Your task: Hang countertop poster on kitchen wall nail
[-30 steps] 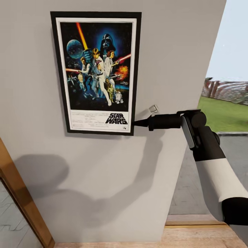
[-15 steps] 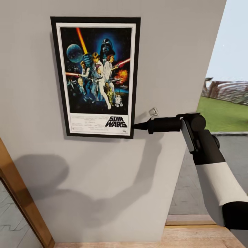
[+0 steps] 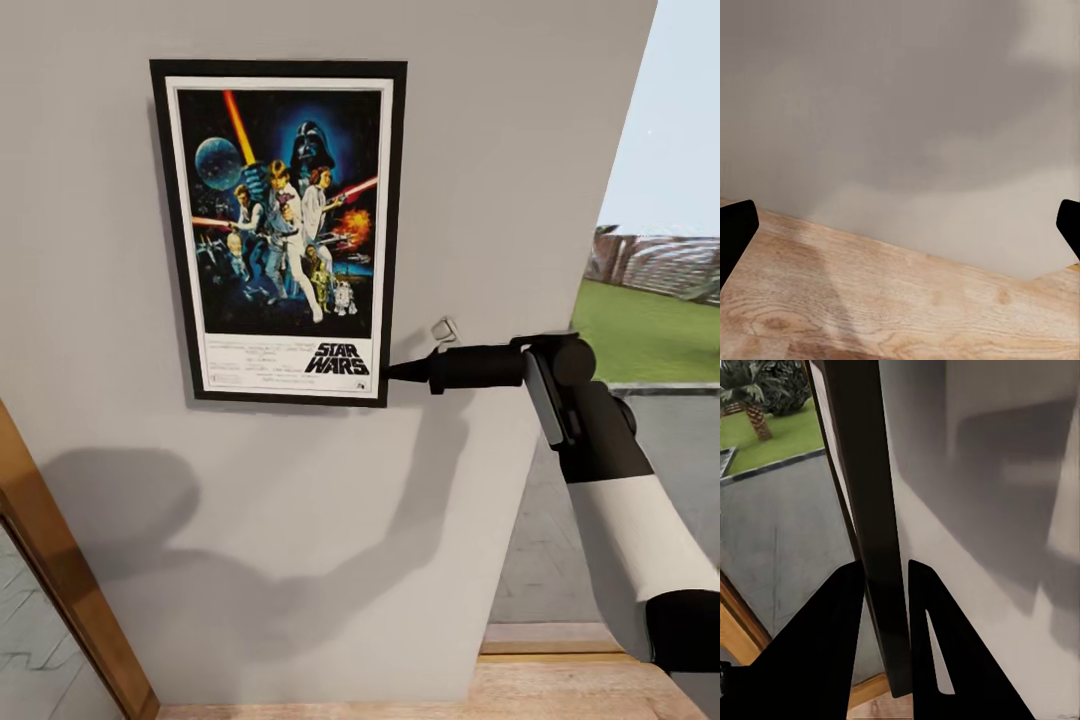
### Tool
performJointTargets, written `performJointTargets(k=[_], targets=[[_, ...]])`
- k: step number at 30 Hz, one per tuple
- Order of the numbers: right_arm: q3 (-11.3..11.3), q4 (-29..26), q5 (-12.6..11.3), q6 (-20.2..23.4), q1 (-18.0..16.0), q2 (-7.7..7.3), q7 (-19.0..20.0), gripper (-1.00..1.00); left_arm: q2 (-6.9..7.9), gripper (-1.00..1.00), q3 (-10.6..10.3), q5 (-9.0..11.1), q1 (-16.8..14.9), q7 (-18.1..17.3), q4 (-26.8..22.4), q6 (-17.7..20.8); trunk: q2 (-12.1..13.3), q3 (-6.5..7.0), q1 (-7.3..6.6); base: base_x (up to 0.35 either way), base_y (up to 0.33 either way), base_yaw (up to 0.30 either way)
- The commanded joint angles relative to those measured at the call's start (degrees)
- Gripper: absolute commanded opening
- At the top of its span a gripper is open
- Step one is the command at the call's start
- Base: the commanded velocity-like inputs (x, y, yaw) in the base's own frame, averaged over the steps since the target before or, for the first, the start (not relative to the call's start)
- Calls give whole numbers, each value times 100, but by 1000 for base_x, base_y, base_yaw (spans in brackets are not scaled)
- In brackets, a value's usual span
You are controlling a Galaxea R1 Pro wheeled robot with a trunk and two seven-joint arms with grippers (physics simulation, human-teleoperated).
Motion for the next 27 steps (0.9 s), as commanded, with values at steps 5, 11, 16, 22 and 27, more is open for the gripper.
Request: performJointTargets(k=[5, 11, 16, 22, 27], targets=[[13, 2, -65, -165, 117, -6, -9, -100, 1, 100, -5, 18, -3, -23, 7, -19, -5, -2, 2, 0, 0, 0], [17, 6, -65, -318, 182, -12, -6, -100, 1, 100, -5, 14, -3, -21, 7, -19, -5, -2, 2, 0, 0, 0], [18, 7, -65, -333, 237, -14, -7, -100, 1, 100, -5, 18, -3, -23, 7, -19, -5, -2, 2, 0, 0, 0], [18, 6, -65, -341, 297, -14, -7, -100, 1, 100, -5, 16, -3, -23, 7, -19, -5, -2, 2, 0, 0, 0], [18, 7, -63, -345, 364, -14, -7, -100, 1, 100, -5, 15, -3, -22, 6, -19, -5, -2, 2, 0, 0, 0]])
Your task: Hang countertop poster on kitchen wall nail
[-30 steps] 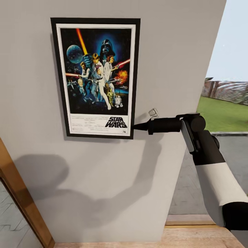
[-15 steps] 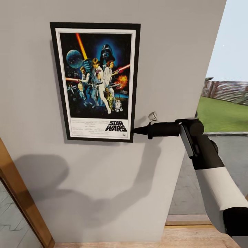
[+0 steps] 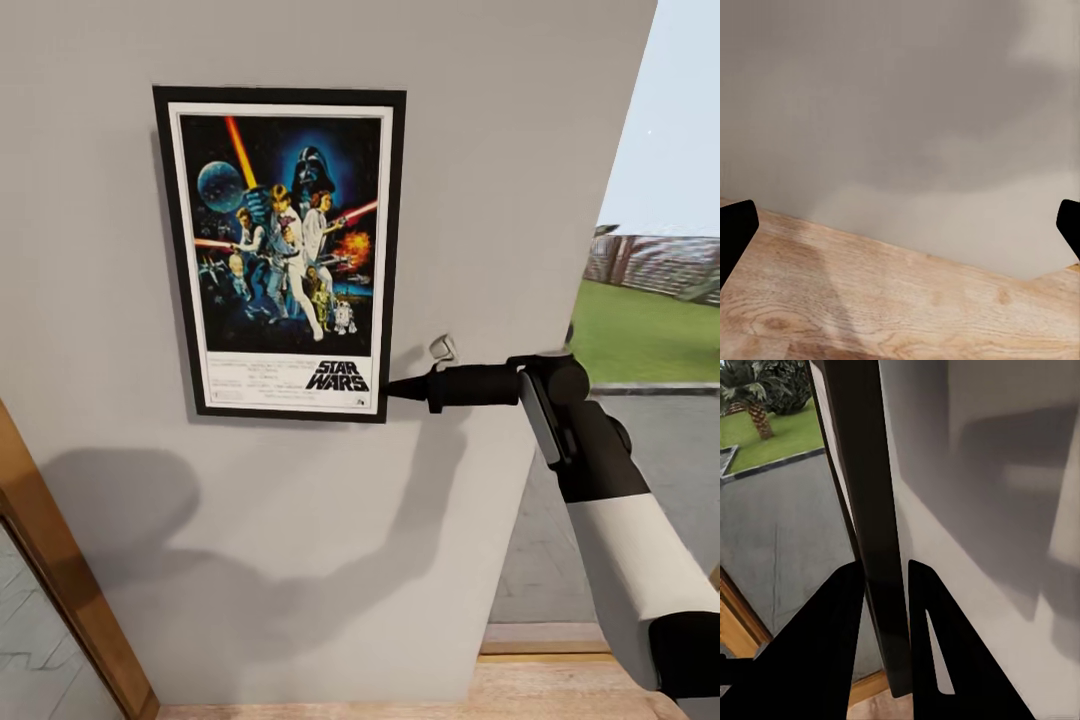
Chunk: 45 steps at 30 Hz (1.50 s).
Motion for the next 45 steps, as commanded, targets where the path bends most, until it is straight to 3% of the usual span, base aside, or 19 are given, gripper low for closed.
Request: performJointTargets(k=[1, 45], targets=[[9, 2, -57, 58, 1, -5, -10, -100, 1, 100, -6, 14, -3, -21, 7, -19, -5, -2, 2, 0, 0, 0], [1, -7, -50, 65, 22, -5, -10, -100, 1, 100, -6, 18, -3, -21, 8, -19, -5, -2, 2, 0, 0, 0]])
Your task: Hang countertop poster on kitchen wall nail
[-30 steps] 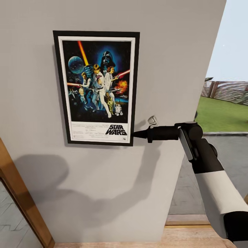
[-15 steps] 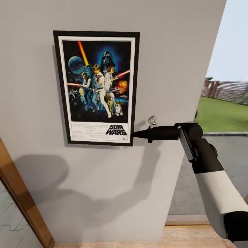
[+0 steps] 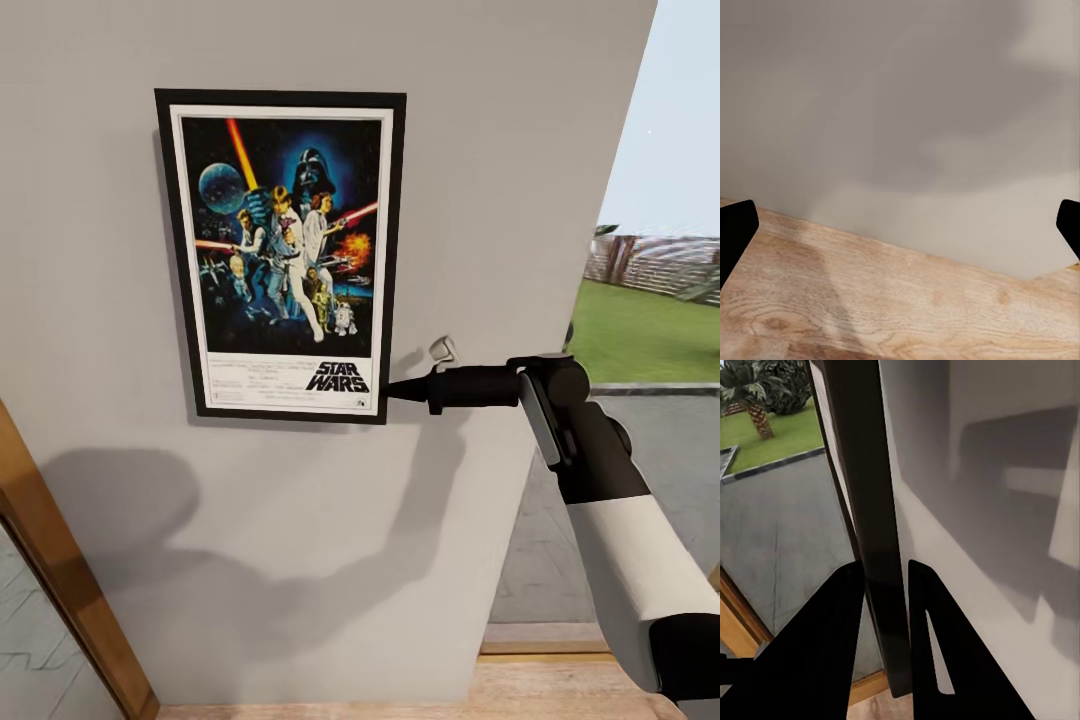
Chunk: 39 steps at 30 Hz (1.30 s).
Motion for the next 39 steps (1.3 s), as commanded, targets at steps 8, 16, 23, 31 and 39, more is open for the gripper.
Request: performJointTargets(k=[8, 16, 23, 31, 39], targets=[[9, 2, -57, 58, -4, -5, -10, -100, 1, 100, -6, 13, -3, -22, 7, -19, -5, -3, 2, 20, 47, 0], [9, 2, -57, 58, -6, -5, -10, -100, 1, 100, -6, 13, -3, -22, 7, -19, -5, -3, 2, 2, 124, 0], [9, 2, -57, 58, -6, -5, -10, -100, 1, 100, -6, 16, -3, -21, 7, -19, -5, -3, 2, 0, 89, 0], [9, 2, -57, 58, -6, -5, -10, -100, 1, 100, -6, 14, -3, -21, 7, -19, -5, -3, 2, 0, 61, 0], [9, 2, -57, 58, -4, -5, -10, -100, 1, 100, -6, 14, -3, -21, 7, -19, -5, -3, 2, 0, 25, 0]])
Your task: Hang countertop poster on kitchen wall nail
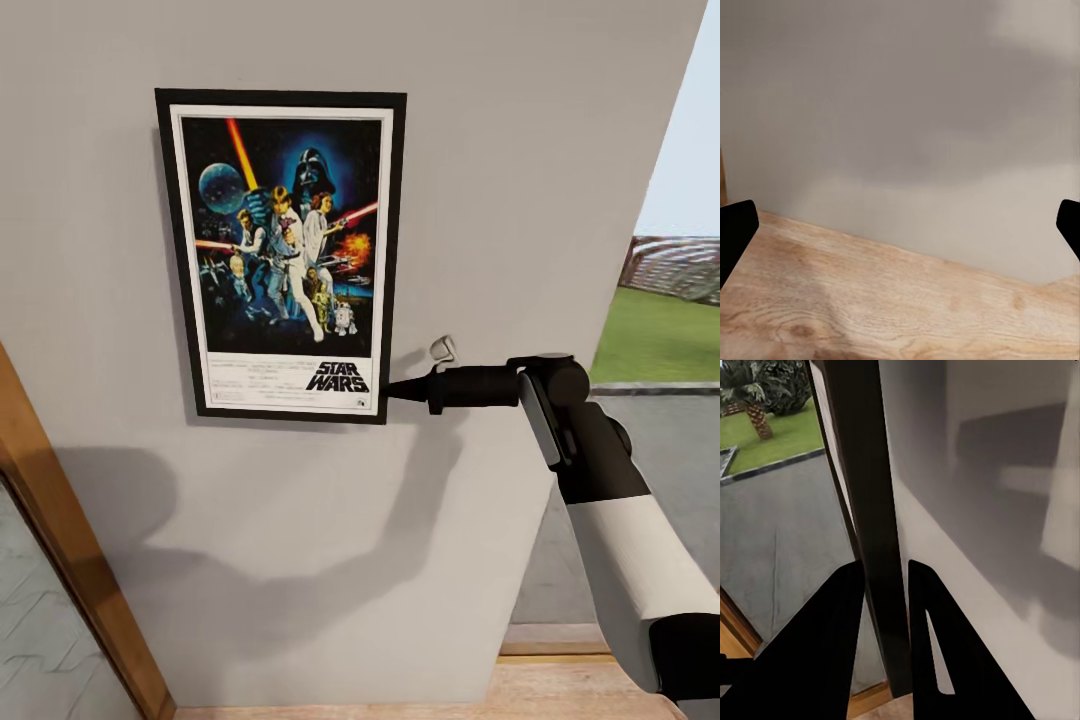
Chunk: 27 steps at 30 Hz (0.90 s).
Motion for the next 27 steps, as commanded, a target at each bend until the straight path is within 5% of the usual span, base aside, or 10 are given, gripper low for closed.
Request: performJointTargets(k=[1, 27], targets=[[9, 2, -56, 58, -2, -5, -10, -100, 1, 100, -5, 14, -3, -21, 7, -19, -5, -3, 2, 0, 5, 0], [9, 2, -56, 58, -3, -5, -10, -100, 1, 100, -5, 14, -3, -22, 7, -19, -5, -3, 2, 0, 43, 0]])
